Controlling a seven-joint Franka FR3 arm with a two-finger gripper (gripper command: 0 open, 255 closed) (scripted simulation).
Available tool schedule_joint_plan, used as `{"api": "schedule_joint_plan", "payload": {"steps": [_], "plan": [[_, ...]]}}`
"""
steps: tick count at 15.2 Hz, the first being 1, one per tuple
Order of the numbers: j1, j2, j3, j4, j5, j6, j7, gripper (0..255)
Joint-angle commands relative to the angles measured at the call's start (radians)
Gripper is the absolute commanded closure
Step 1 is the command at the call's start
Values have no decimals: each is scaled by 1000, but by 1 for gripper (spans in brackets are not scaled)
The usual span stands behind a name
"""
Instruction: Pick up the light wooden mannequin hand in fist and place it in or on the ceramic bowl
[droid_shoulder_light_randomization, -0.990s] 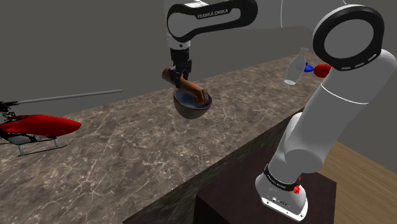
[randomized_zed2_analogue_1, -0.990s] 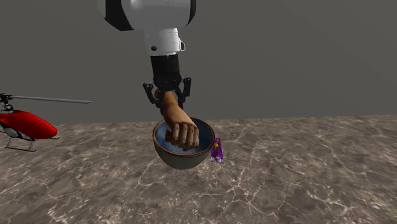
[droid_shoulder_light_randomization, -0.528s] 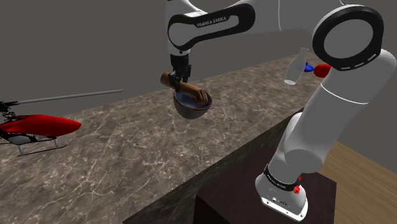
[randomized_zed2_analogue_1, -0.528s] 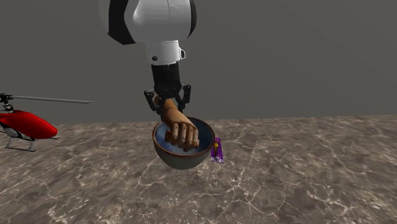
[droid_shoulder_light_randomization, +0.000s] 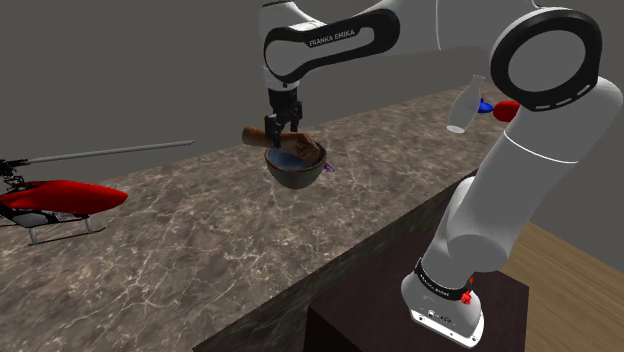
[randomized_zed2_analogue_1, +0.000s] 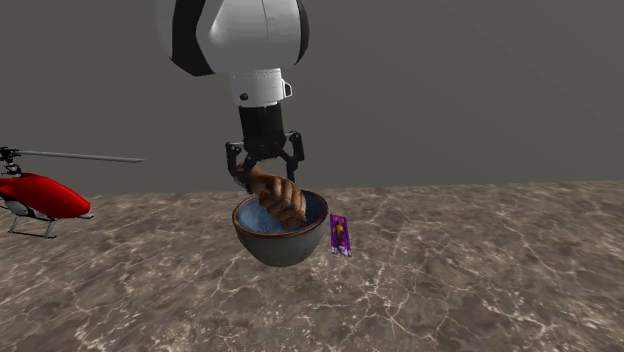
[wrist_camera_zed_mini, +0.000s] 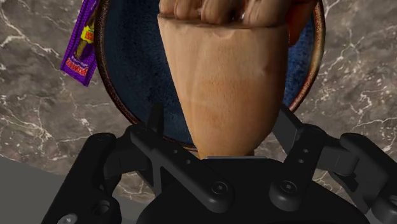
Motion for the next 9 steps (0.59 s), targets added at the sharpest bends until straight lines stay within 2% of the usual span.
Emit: {"api": "schedule_joint_plan", "payload": {"steps": [1,3,7,9], "plan": [[0,1,0,-2,0,0,0,0],[-1,3,-1,6,0,-6,-1,0],[2,0,3,130,2,-133,-3,0],[3,-1,3,130,2,-133,-3,0]]}}
